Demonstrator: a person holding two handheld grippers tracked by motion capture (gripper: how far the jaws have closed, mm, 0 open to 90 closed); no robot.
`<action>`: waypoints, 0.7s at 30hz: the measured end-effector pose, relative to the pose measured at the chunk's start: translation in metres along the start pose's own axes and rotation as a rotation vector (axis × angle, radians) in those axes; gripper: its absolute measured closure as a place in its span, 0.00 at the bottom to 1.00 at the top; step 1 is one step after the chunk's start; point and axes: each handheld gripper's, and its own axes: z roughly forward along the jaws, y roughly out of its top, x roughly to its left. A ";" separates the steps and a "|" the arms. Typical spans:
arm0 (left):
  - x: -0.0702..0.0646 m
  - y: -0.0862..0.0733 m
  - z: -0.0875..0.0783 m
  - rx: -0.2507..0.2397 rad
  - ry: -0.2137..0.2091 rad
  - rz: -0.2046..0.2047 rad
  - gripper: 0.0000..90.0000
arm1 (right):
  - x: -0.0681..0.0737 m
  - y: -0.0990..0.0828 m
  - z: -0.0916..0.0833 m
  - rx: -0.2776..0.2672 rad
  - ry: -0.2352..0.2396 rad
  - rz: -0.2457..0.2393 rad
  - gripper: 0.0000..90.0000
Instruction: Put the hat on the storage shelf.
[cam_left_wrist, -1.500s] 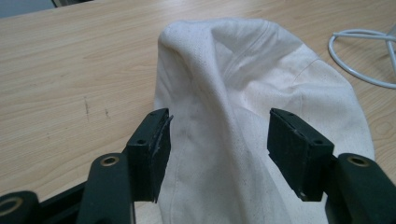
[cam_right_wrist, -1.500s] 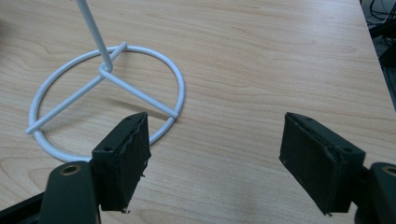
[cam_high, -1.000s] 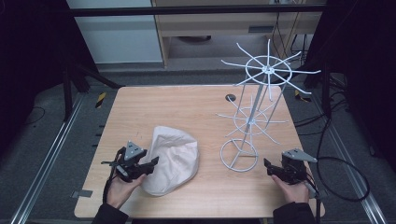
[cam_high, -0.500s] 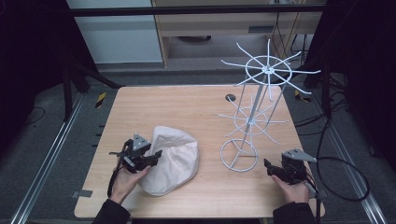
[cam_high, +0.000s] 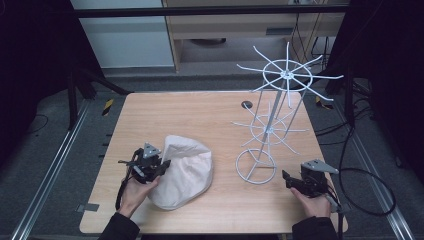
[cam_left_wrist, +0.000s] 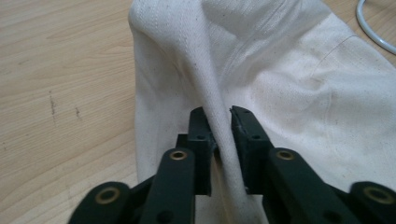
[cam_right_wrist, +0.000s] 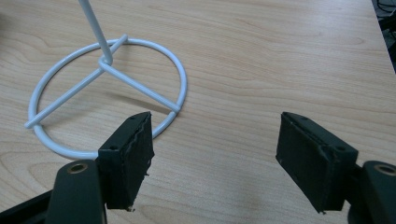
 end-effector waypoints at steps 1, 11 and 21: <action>0.000 0.000 0.000 0.001 -0.002 -0.004 0.92 | 0.000 0.000 0.000 0.000 0.001 0.001 0.30; 0.003 0.001 -0.010 -0.024 -0.032 -0.028 0.98 | -0.001 0.000 0.000 0.000 0.001 -0.001 0.30; 0.003 0.001 -0.030 -0.101 -0.062 -0.041 0.98 | -0.001 -0.001 -0.002 -0.007 0.007 0.009 0.30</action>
